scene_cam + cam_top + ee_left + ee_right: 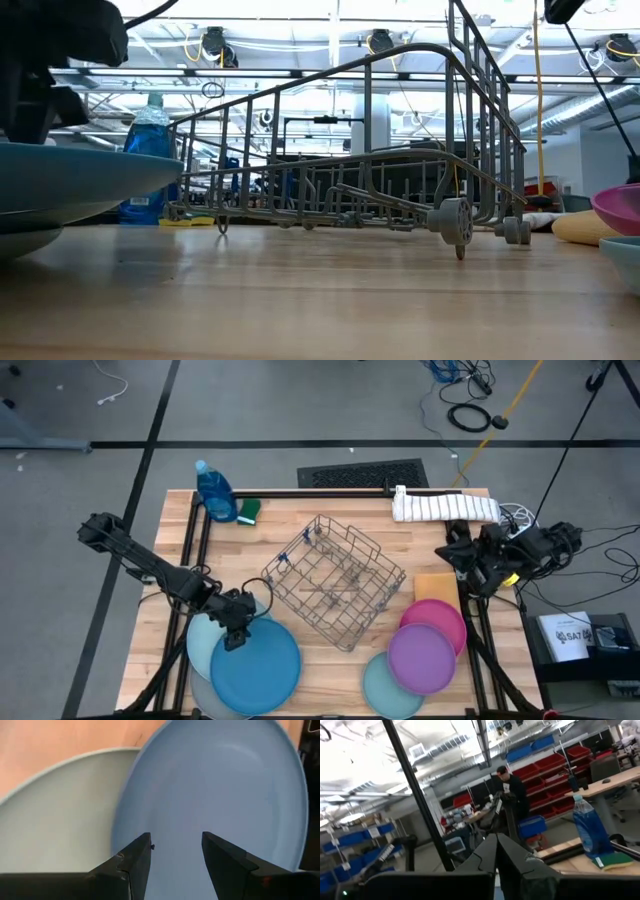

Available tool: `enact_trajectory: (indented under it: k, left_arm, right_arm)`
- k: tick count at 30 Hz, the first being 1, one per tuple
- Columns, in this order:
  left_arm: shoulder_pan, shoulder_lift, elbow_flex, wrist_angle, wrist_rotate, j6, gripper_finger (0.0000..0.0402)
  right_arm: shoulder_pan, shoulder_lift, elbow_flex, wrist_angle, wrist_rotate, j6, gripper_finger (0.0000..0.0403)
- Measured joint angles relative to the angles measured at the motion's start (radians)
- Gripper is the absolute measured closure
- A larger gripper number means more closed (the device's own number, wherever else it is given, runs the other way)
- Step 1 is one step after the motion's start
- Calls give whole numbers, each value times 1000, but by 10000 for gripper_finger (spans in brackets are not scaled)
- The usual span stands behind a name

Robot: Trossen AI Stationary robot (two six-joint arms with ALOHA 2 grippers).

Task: Sort dishes
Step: Put the big blue plate into the dish rack

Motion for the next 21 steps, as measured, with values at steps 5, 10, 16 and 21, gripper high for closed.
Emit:
enact_trajectory:
  k: [5,10,16,21]
  left_arm:
    - [0,3,0,-133,-50,10,223]
    - [0,3,0,-156,-104,12,223]
    - [0,3,-10,-134,-118,12,223]
    - [0,13,-14,-89,-118,13,223]
  right_arm:
    - [0,64,0,0,-1,-3,396]
    - [0,120,0,1,-2,-2,396]
    - [0,159,0,9,0,-24,396]
    - [0,160,0,36,2,-61,396]
